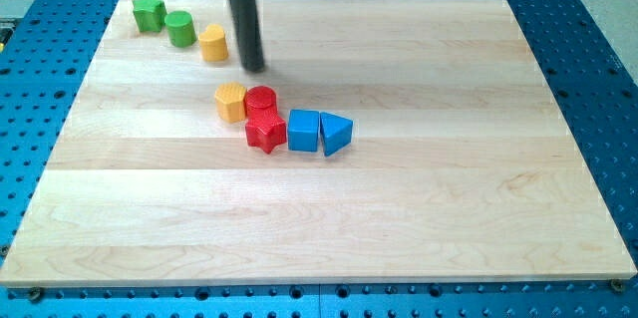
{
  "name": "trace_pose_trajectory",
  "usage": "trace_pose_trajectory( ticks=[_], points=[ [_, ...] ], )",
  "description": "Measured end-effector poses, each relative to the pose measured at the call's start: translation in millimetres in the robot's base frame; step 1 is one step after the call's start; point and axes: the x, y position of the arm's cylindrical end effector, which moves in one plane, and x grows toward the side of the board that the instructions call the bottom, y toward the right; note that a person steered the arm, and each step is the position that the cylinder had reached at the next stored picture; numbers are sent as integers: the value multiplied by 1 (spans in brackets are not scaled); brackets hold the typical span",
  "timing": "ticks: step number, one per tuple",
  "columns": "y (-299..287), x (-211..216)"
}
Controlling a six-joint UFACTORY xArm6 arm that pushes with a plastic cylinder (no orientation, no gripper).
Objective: Move the blue blocks to the bottom left side of the board
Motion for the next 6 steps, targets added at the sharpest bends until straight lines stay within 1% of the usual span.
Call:
trace_pose_trajectory(
  ticks=[1,2,3,4,5,6],
  points=[
    [-32,-33],
    [-61,-28],
    [-34,7],
    [18,44],
    [98,80],
    [65,108]
  ],
)
